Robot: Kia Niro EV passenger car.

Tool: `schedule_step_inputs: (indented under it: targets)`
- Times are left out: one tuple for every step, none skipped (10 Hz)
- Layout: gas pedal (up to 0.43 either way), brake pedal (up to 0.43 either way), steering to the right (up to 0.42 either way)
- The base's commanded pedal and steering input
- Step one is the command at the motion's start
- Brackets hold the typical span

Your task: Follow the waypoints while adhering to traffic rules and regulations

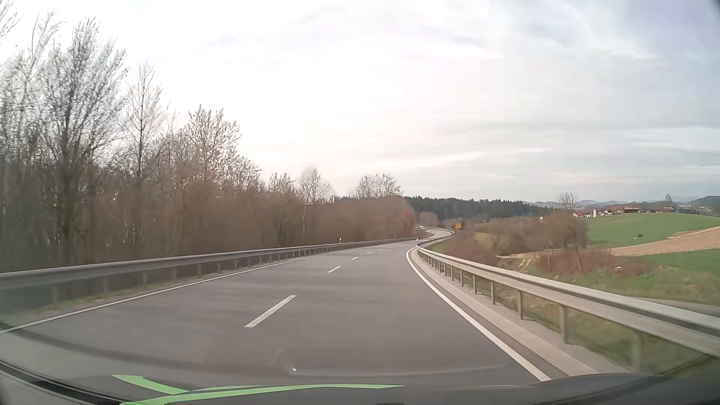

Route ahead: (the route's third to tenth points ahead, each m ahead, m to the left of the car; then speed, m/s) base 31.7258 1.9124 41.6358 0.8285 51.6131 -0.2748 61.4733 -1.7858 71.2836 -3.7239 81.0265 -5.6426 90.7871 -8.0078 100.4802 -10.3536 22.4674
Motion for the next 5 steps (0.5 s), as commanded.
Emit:
schedule_step_inputs:
  targets:
    - [0.059,0.0,0.016]
    - [0.047,0.0,0.016]
    - [0.039,0.0,0.017]
    - [0.039,0.0,0.017]
    - [0.028,0.0,0.017]
